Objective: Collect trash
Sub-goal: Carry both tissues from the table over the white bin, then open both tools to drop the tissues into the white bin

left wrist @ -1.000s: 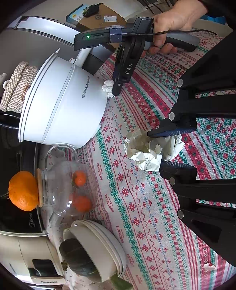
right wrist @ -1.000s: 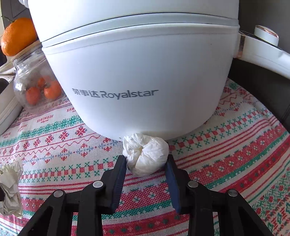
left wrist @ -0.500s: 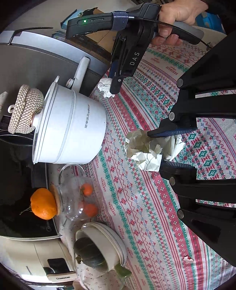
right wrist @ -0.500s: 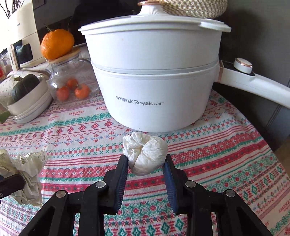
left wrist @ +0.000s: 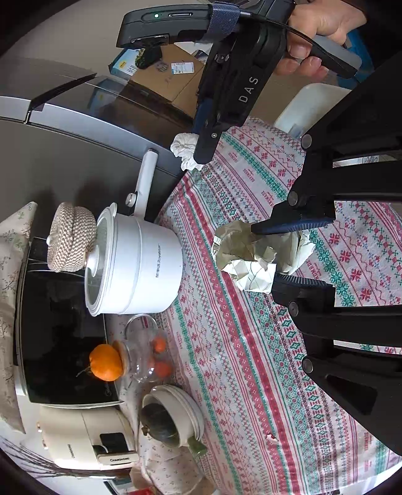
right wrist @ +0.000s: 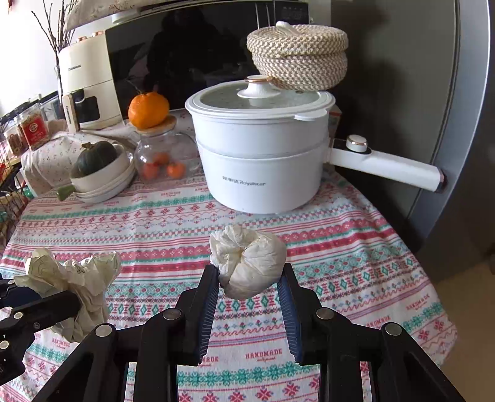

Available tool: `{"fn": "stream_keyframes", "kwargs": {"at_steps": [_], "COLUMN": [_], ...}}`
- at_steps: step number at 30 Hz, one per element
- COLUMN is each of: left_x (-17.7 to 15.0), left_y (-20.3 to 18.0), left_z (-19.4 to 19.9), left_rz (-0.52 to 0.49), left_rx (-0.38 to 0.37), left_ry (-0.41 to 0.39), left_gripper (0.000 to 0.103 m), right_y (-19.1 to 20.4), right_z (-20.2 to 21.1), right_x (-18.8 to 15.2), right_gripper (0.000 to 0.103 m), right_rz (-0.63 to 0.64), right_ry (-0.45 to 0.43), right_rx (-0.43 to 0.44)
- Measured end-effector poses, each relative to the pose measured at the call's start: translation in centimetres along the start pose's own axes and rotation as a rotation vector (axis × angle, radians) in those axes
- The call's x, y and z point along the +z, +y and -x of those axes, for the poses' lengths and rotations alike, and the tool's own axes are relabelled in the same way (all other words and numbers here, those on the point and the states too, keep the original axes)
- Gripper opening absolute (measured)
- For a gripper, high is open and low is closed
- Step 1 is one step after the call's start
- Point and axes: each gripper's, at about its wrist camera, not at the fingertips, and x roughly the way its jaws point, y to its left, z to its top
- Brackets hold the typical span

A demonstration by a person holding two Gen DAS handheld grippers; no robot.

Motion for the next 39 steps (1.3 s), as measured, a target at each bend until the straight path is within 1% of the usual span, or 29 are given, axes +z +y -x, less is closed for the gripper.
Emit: {"fn": "stream_keyframes", "kwargs": {"at_steps": [4, 8, 12, 17, 20, 24, 27, 32, 37, 39], "left_x": [-1.7, -3.6, -5.5, -7.6, -9.0, -10.3, -11.3, -12.5, -13.8, -14.4], "left_y": [-1.7, -3.5, -5.2, -6.7, -7.8, -10.0, -12.0, -15.4, -18.6, -19.9], "left_z": [2.4, 3.9, 4.6, 4.4, 3.7, 2.2, 0.8, -1.9, -5.4, -6.6], "left_rz": [0.010, 0.014, 0.009, 0.037, 0.038, -0.009, -0.053, -0.117, -0.150, -0.171], "left_rx": [-0.012, -0.039, -0.071, -0.125, -0.162, -0.190, -0.208, -0.249, -0.298, -0.300], "left_ry": [-0.021, -0.026, -0.019, 0.009, 0.043, 0.084, 0.120, 0.173, 0.234, 0.249], "left_gripper": [0.027, 0.027, 0.027, 0.027, 0.027, 0.027, 0.027, 0.027, 0.027, 0.028], "right_y": [-0.6, -1.1, -1.7, -3.2, -4.5, -6.4, -7.9, -11.2, -14.1, -15.0], "right_z": [3.0, 5.5, 7.5, 8.7, 8.9, 9.3, 9.5, 9.4, 9.7, 9.8], "right_x": [-1.6, -3.3, -5.3, -8.1, -10.1, -12.5, -14.2, -16.9, -18.5, -19.0], "right_gripper": [0.035, 0.035, 0.035, 0.035, 0.035, 0.035, 0.035, 0.035, 0.036, 0.036], "right_rz": [-0.018, -0.036, -0.043, -0.098, -0.157, -0.192, -0.203, -0.259, -0.309, -0.325], "right_ry": [0.009, 0.033, 0.067, 0.146, 0.211, 0.268, 0.302, 0.361, 0.397, 0.408], "right_rx": [0.004, 0.000, -0.009, -0.012, -0.013, 0.000, -0.019, -0.057, -0.093, -0.106]}}
